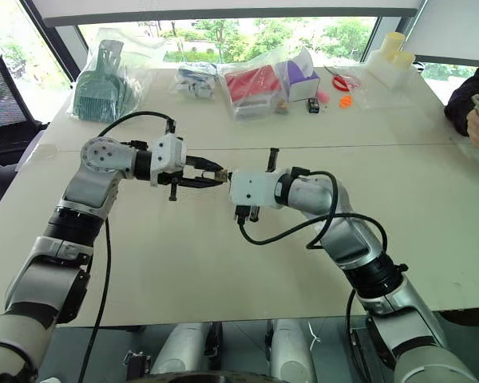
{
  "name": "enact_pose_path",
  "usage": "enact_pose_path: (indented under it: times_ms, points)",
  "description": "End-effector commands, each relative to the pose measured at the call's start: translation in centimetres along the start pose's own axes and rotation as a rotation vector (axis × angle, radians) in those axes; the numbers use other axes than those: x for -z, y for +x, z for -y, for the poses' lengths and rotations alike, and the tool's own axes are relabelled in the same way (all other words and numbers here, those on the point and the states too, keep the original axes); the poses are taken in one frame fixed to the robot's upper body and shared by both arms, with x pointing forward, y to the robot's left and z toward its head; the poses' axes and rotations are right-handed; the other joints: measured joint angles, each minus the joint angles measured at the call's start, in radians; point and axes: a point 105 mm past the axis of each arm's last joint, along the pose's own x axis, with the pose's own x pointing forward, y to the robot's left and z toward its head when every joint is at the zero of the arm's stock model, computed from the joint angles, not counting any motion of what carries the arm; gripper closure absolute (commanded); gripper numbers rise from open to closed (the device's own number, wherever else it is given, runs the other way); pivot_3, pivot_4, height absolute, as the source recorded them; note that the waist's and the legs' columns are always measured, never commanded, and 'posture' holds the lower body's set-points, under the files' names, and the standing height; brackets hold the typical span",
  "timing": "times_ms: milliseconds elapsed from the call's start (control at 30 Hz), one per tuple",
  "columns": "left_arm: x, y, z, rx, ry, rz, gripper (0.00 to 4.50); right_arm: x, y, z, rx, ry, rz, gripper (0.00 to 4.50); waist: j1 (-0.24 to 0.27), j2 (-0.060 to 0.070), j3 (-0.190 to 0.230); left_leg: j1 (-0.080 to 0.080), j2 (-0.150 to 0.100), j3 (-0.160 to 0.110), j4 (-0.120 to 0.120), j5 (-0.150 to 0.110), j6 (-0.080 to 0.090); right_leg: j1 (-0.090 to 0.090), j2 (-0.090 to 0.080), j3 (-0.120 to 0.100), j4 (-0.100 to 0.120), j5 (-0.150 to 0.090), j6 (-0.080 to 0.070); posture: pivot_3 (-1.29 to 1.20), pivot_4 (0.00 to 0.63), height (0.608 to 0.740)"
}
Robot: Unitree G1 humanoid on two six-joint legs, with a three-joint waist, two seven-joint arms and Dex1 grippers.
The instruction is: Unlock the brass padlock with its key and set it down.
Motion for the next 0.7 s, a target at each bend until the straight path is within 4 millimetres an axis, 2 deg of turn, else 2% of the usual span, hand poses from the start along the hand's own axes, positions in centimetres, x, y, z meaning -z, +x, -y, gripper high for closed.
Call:
enact_pose_path:
  times_ms: [33,167,300,400,433,500,567,600,633,700]
  points:
    - [-1.6,0.9,-0.1,0.004,0.172,0.042,3.75,-1.7,-0.4,0.2,-0.102,0.077,0.059,4.46,0.000,0.000,0.000,0.000,0.000,0.000,0.000,0.000,0.000,0.000,0.000,0.000,0.000,0.000,0.000,0.00,0.150,0.740]
    - [-1.5,1.1,-0.4,-0.021,0.160,0.058,3.75,-2.2,-0.4,1.0,-0.084,0.043,0.069,4.46,-0.001,0.000,0.000,0.000,0.000,0.001,0.000,0.000,0.000,0.000,0.000,0.000,0.000,0.000,0.000,0.00,0.150,0.740]
    - [-1.0,0.7,-0.9,-0.050,-0.054,0.092,3.75,-2.2,-0.3,2.0,0.035,-0.173,0.056,4.46,-0.002,0.000,0.000,0.000,0.000,0.002,0.000,0.000,0.000,0.000,0.000,0.000,0.000,0.000,0.000,0.00,0.150,0.740]
    - [-0.5,0.3,-0.8,-0.037,-0.172,0.091,3.75,-1.1,-0.5,1.3,0.052,-0.333,0.026,4.46,0.000,0.000,0.000,0.000,0.000,0.002,0.000,0.000,0.000,0.000,0.000,0.000,0.001,0.000,0.000,0.00,0.150,0.740]
    - [-0.3,0.2,-0.6,-0.020,-0.209,0.092,3.75,-0.7,-0.6,0.9,0.057,-0.381,0.020,3.88,0.000,0.000,0.000,0.000,0.000,0.002,0.000,0.000,0.000,0.000,0.000,0.000,0.000,0.000,0.001,0.00,0.150,0.740]
    - [-0.4,-0.1,-0.5,-0.003,-0.279,0.106,3.75,-0.3,-1.0,0.8,0.094,-0.477,0.017,3.14,-0.001,0.000,0.000,0.000,0.000,0.002,0.000,0.000,0.000,0.000,0.000,0.000,0.000,0.000,0.001,0.00,0.150,0.740]
    - [-0.5,-0.3,-0.5,0.017,-0.320,0.118,3.75,-0.5,-1.3,1.3,0.163,-0.564,0.046,2.09,-0.003,0.000,0.000,0.000,0.000,0.002,0.000,0.000,0.000,0.000,0.000,0.000,0.000,0.000,0.001,0.00,0.150,0.740]
    - [-0.6,-0.4,-0.5,0.023,-0.337,0.124,3.75,-0.7,-1.5,1.3,0.184,-0.588,0.065,1.38,-0.003,0.000,0.000,0.000,0.000,0.002,0.000,0.000,0.000,0.000,0.000,0.000,0.000,0.000,0.001,0.00,0.150,0.740]
    - [-0.6,-0.5,-0.6,0.030,-0.351,0.129,3.75,-0.7,-1.6,1.4,0.202,-0.606,0.082,1.08,-0.003,0.000,0.000,0.000,0.000,0.002,0.000,0.000,-0.001,-0.001,0.000,0.000,0.001,0.000,0.001,0.00,0.150,0.740]
    - [-0.6,-0.8,-0.6,0.054,-0.382,0.128,3.75,-0.9,-1.9,1.6,0.235,-0.638,0.114,1.08,-0.003,0.000,0.000,0.000,0.000,0.002,0.000,0.000,-0.001,-0.001,0.000,0.000,0.001,0.000,0.001,0.00,0.150,0.740]
